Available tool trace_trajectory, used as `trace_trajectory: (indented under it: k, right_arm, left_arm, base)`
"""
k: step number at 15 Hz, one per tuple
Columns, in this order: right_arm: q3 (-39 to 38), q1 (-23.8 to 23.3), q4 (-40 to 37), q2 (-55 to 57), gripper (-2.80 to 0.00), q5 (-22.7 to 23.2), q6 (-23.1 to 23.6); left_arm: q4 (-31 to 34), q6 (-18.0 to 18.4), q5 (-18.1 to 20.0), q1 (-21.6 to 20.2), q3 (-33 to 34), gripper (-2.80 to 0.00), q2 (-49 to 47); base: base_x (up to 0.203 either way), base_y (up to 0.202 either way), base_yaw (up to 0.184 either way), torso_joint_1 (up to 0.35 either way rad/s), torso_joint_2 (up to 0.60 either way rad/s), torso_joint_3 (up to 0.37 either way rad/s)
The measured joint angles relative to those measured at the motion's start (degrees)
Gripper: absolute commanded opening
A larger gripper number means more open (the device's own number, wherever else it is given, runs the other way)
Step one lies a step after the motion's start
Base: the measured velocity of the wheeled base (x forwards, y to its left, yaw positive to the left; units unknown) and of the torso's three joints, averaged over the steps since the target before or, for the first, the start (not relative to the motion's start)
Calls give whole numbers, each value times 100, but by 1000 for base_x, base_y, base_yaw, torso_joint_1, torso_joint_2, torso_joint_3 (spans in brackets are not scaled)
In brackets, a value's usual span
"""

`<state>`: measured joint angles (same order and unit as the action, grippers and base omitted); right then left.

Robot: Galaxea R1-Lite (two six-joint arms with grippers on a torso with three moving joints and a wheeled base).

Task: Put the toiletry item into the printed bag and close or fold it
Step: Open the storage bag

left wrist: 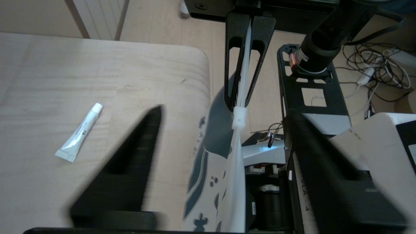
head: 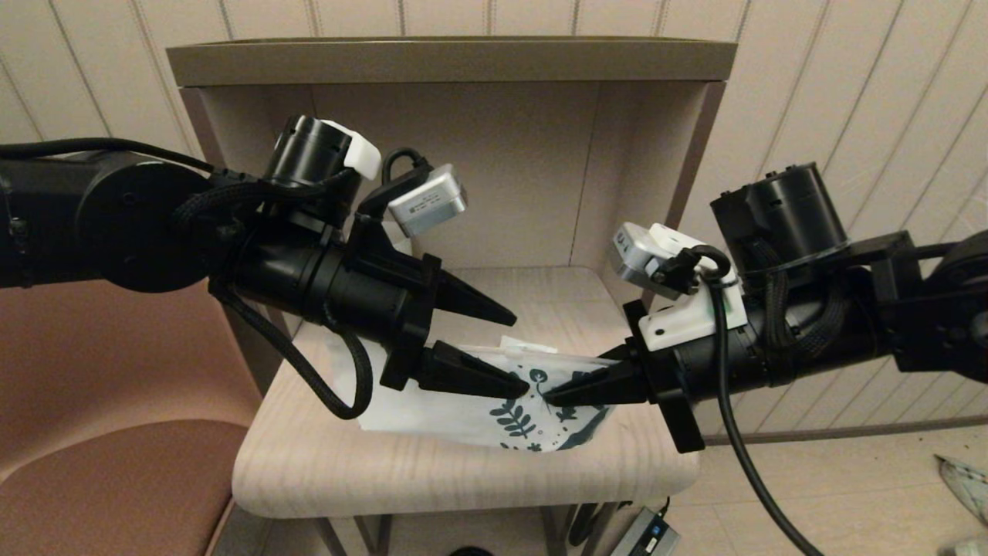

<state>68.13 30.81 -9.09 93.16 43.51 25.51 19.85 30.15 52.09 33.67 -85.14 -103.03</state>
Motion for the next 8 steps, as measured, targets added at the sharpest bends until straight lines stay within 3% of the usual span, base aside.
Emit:
trace_trajectory:
  k: [8]
  right_arm:
    - [9, 1, 17, 2, -280, 6, -9]
  left_arm:
    - [10, -5, 3, 15, -4, -280, -17]
  base:
    - [0, 0, 0, 0, 0, 0]
